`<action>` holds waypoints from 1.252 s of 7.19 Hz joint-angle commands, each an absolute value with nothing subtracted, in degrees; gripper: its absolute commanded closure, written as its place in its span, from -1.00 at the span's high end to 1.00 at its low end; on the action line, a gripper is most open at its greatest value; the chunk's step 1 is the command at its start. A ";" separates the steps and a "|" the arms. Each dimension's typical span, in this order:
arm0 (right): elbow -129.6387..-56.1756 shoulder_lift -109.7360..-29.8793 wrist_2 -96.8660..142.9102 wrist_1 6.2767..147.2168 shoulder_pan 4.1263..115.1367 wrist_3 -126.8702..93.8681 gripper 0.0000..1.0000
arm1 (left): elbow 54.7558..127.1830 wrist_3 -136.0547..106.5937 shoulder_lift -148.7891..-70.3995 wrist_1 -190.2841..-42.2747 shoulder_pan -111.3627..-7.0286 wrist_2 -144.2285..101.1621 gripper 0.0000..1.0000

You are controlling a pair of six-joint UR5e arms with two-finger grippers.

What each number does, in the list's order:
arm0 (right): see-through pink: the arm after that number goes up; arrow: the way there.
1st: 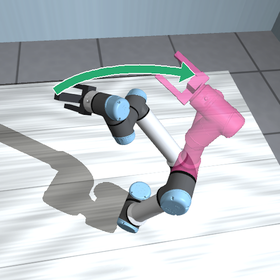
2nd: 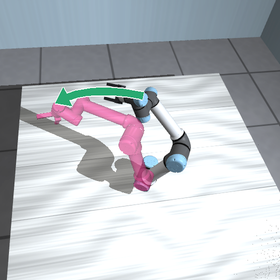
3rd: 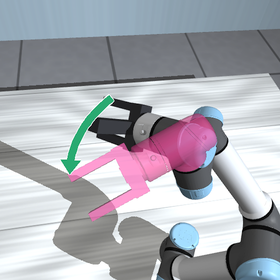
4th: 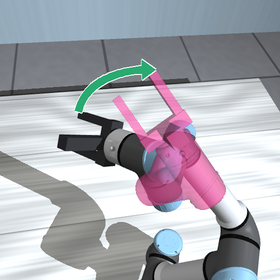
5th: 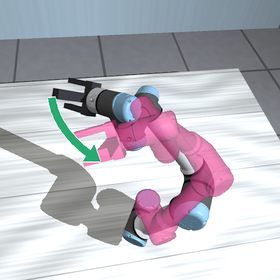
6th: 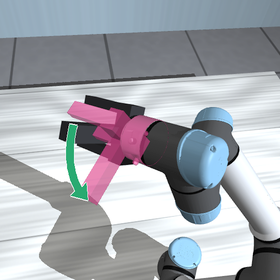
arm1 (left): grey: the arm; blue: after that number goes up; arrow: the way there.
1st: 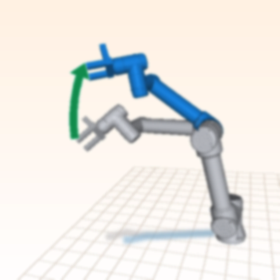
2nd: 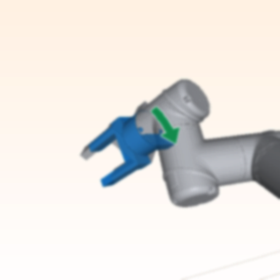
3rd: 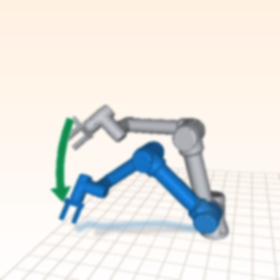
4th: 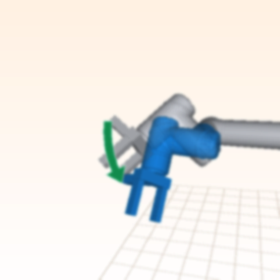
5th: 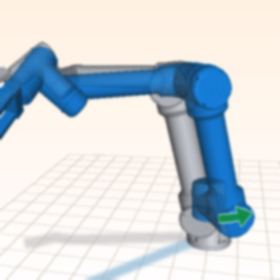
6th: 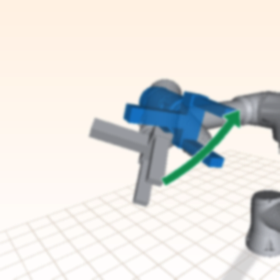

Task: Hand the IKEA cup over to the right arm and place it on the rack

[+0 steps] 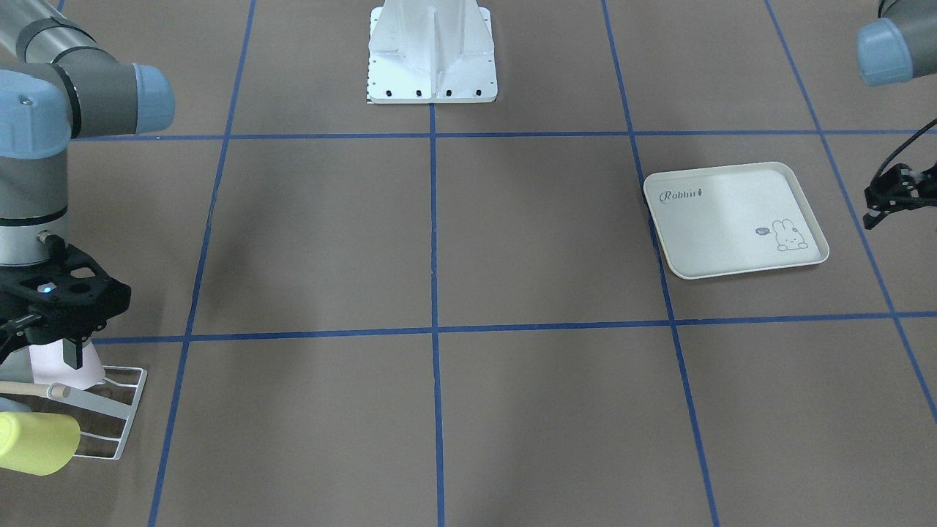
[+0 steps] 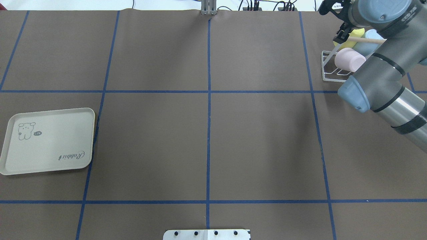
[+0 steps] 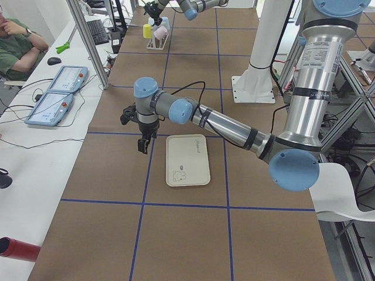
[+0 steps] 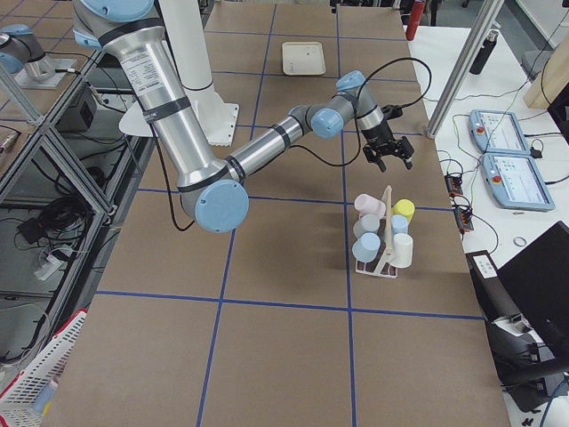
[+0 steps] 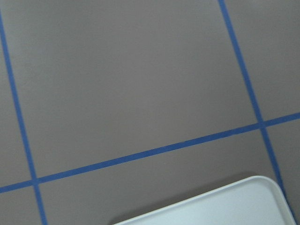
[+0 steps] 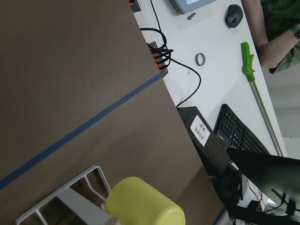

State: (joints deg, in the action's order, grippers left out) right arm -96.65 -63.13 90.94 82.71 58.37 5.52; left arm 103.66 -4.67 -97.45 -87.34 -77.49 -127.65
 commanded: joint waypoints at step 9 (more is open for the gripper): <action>-92.31 -73.18 123.45 83.23 78.35 -5.31 0.99 | 101.96 7.82 -83.94 -88.86 -92.63 -131.75 1.00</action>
